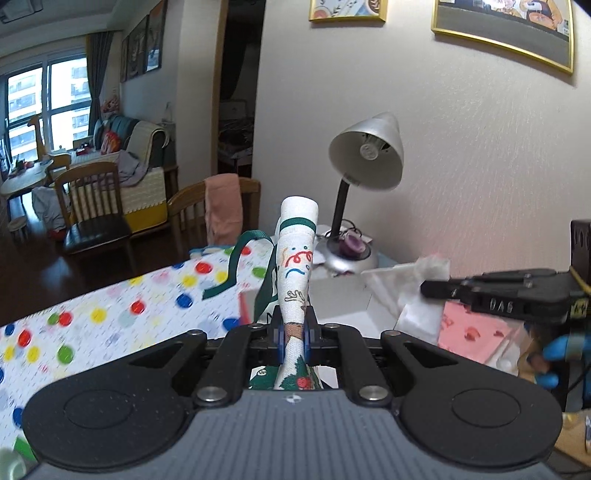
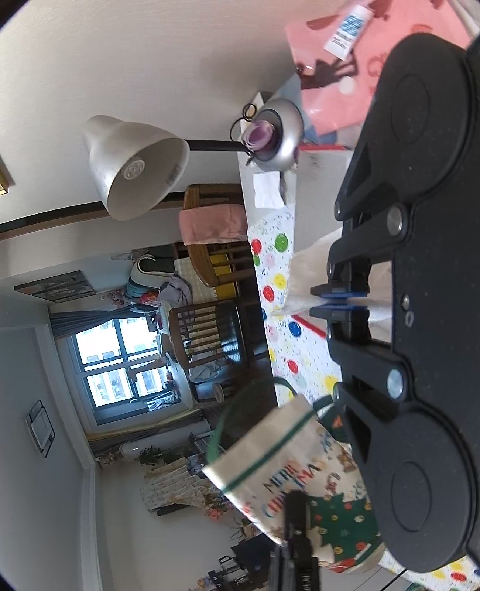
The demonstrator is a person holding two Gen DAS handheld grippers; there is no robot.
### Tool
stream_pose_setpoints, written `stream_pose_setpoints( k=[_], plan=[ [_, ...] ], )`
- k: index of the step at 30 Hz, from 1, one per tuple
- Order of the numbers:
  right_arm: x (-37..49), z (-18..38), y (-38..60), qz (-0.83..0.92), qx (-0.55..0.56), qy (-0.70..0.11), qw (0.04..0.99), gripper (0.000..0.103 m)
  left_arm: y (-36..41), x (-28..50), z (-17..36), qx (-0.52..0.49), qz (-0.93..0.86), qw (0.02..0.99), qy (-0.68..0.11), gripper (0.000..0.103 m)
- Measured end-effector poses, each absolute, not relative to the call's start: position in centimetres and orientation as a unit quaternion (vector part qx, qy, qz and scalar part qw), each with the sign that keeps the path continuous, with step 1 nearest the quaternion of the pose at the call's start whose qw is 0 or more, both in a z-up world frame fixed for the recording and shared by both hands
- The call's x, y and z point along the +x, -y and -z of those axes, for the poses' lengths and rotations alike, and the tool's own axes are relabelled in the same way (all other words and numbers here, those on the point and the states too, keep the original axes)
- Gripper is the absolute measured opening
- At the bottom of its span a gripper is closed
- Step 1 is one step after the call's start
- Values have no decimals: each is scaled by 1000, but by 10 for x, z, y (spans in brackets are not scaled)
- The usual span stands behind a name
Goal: Organize soft objects
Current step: 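Carry the cloth bag and tissue over the red box and lower them inside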
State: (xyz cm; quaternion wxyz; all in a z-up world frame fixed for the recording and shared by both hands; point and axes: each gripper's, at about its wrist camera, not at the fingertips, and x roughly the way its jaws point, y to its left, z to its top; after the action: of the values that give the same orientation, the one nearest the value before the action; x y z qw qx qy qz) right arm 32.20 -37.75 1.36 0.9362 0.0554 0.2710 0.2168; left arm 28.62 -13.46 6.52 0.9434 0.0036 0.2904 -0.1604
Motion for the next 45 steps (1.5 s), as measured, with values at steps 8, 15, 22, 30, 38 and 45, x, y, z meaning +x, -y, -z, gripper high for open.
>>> stream_pose_setpoints(
  k=[8,15,22,30,38,45],
  plan=[
    [355,-1,397,-214,36,-279,935,3,188,342,-59,9,173,939,-296,9],
    [384,19,411,-203,30,-290,935,3,227,383,-20,29,171,931,-320,9],
    [409,52,407,-200,0,-315,928,3,237,423,42,36,136,914,-379,9],
    [431,89,388,-201,-43,-347,915,3,235,446,92,35,101,893,-438,9],
    [436,114,374,-215,-67,-376,899,5,232,453,117,28,82,880,-468,9],
    [436,125,372,-233,-62,-401,884,16,235,459,127,22,84,865,-495,9]
  ],
)
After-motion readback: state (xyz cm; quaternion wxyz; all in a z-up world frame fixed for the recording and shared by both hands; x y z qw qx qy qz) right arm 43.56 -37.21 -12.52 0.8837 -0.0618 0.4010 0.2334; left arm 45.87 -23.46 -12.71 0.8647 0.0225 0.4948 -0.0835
